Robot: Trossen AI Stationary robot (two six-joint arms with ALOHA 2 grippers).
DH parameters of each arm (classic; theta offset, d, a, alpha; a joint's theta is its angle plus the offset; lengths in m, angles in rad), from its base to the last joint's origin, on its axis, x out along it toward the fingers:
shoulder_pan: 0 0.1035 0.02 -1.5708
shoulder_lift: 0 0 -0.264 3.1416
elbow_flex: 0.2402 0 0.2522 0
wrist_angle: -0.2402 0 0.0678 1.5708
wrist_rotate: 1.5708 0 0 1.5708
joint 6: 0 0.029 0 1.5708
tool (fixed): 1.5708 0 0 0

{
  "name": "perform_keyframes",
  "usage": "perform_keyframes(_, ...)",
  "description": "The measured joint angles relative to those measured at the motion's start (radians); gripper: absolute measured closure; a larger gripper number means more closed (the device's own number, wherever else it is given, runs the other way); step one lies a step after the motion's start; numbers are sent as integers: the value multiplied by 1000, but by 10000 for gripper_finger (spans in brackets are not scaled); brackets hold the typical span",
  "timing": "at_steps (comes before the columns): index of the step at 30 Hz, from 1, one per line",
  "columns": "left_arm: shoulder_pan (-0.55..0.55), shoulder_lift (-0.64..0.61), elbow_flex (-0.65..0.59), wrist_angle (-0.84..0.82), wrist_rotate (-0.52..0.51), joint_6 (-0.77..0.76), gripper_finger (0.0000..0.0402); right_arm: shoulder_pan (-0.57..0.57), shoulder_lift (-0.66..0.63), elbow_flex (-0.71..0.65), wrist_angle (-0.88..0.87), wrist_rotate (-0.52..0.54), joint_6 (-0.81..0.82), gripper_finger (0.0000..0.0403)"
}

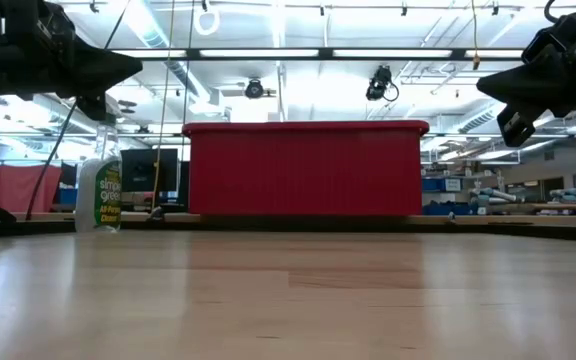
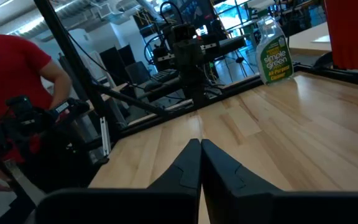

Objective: Fold laundry

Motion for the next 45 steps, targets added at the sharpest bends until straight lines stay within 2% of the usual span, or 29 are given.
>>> perform_keyframes(23,7,0,0,4,0,31,381,0,0,0,0,0,0,387)
perform_keyframes(29,7,0,0,12,0,-67,381,0,0,0,0,0,0,387)
perform_keyframes(35,7,0,0,10,0,-332,381,0,0,0,0,0,0,387)
perform_keyframes(38,7,0,0,10,-5,-369,381,0,0,0,0,0,0,387)
perform_keyframes(41,7,0,0,9,-57,-370,381,0,0,0,0,0,-4,387)
perform_keyframes(45,7,1,0,9,-172,-417,381,0,0,0,19,45,-147,387)
